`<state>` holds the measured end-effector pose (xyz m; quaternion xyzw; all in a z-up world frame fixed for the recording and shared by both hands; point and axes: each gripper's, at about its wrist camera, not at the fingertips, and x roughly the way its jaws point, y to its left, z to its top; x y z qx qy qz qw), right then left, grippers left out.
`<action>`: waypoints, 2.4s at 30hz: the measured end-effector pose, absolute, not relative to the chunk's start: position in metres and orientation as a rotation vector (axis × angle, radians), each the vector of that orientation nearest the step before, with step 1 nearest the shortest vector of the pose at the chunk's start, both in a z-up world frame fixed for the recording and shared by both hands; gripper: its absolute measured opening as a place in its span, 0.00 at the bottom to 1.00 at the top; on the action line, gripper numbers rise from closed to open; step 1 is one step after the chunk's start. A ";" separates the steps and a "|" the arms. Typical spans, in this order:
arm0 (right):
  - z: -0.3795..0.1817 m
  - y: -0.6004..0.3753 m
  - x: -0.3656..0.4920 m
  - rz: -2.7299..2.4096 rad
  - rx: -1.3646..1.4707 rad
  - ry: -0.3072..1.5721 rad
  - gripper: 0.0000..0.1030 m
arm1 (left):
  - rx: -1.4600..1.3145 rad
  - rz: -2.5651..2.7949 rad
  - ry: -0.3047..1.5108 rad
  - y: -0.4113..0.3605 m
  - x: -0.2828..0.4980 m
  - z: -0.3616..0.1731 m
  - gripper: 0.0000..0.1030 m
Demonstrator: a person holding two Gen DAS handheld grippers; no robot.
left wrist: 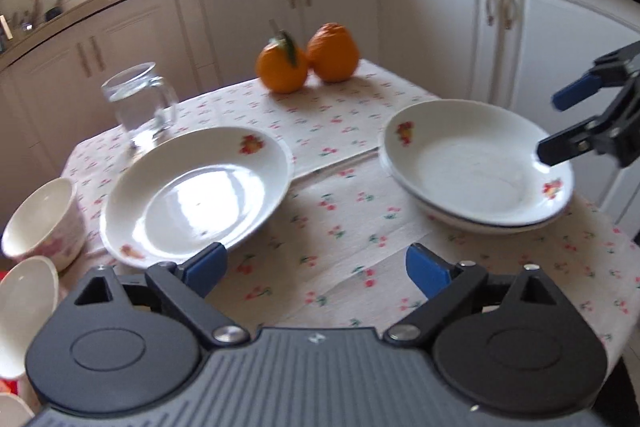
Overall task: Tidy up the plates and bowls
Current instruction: 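Lower the large plate onto the stained plate and open the right tool, then move the right tool to the next white plate and grasp its rim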
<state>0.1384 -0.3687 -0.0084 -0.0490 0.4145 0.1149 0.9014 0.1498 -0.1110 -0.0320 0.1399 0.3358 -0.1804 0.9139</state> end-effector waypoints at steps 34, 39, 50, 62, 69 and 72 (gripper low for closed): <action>-0.025 -0.188 0.338 0.758 -0.397 0.958 0.97 | 0.106 -0.174 0.725 -0.054 0.216 -0.068 0.85; -0.036 -0.181 0.366 0.774 -0.396 0.991 0.85 | 0.099 -0.186 0.727 -0.054 0.215 -0.068 0.81; -0.056 -0.167 0.414 0.842 -0.355 1.066 0.59 | 0.099 -0.191 0.731 -0.054 0.215 -0.068 0.81; -0.055 -0.164 0.422 0.899 -0.318 1.087 0.56 | 0.123 -0.200 0.734 -0.053 0.216 -0.066 0.80; -0.049 -0.178 0.404 0.899 -0.276 1.094 0.55 | 0.193 -0.243 0.734 -0.054 0.203 -0.061 0.79; -0.046 -0.184 0.394 0.888 -0.270 1.088 0.56 | 0.210 -0.269 0.734 -0.055 0.197 -0.056 0.79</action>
